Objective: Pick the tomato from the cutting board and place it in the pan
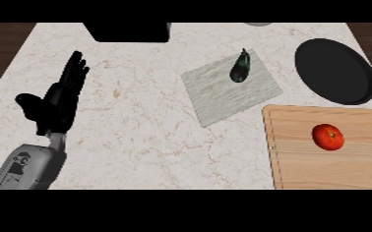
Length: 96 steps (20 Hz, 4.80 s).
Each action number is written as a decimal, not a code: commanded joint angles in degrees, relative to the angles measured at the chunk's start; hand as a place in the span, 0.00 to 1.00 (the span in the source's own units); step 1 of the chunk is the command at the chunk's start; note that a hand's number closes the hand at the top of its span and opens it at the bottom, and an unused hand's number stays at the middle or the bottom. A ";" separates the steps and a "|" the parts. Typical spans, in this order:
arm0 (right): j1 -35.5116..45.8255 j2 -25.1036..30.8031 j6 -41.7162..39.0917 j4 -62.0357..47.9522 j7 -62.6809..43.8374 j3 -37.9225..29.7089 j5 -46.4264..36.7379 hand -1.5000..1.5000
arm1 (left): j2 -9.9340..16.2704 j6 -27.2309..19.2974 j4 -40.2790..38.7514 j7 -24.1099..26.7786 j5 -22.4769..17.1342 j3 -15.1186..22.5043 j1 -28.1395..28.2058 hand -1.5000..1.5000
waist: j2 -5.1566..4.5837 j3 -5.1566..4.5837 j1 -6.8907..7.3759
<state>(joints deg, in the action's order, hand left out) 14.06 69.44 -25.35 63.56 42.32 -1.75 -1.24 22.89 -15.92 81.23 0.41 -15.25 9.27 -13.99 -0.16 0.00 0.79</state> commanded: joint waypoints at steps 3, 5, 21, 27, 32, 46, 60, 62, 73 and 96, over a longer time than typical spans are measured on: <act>3.90 -0.48 -8.17 1.21 0.02 0.49 0.50 0.00 | 1.47 0.93 6.04 -2.62 0.24 -1.49 3.93 0.50 | 0.24 0.01 0.24; 4.02 -3.22 -7.89 3.82 -1.57 3.68 -0.46 0.00 | 0.16 2.49 -0.78 -1.13 0.21 -2.13 -0.74 0.50 | 0.03 -0.02 -0.32; -5.78 -8.80 -8.09 19.95 -17.10 -0.34 -2.71 0.00 | -3.90 4.00 0.14 0.16 4.58 -4.27 3.09 0.50 | 0.22 -0.02 -0.98; 0.44 -14.04 -6.17 11.60 -15.69 4.58 -14.41 0.00 | -5.33 1.86 3.28 -5.25 6.60 -4.27 -0.46 0.50 | 0.08 0.02 -0.24; -0.54 -17.96 -6.57 9.92 -12.61 5.74 -19.32 0.00 | -4.36 6.49 -0.73 0.44 5.69 -8.32 1.70 0.50 | 0.09 0.00 -0.55; 0.41 -21.30 -4.19 7.66 -9.98 9.49 -33.38 0.00 | -8.47 5.77 -2.98 -1.33 10.10 -8.93 -1.54 0.50 | 0.03 0.01 -0.80; 0.13 -26.71 -3.44 7.43 -13.02 9.24 -46.58 0.00 | -8.43 9.82 2.00 -6.06 9.87 -11.74 -1.00 0.50 | 0.15 0.00 -0.81; 2.05 -27.93 -4.41 5.79 -11.74 9.27 -47.21 0.00 | -8.93 9.90 -4.79 -0.67 11.64 -12.52 -2.34 0.50 | 0.09 -0.01 -0.84; 4.07 -32.63 -1.54 -0.97 -10.94 9.50 -56.60 0.00 | -11.76 10.42 -1.00 -1.49 13.37 -11.90 0.54 0.50 | 0.07 0.00 -0.59; -8.39 -46.69 -1.69 21.62 -23.21 8.85 -59.79 1.00 | -11.62 10.97 3.62 -4.87 14.75 -14.38 2.13 0.50 | 0.84 -0.15 -2.86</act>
<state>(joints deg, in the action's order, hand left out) 11.09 28.96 -24.41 74.33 29.73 6.11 -61.08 12.41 -3.53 84.68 -4.39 -1.77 -5.97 -11.91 0.35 -0.14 -0.84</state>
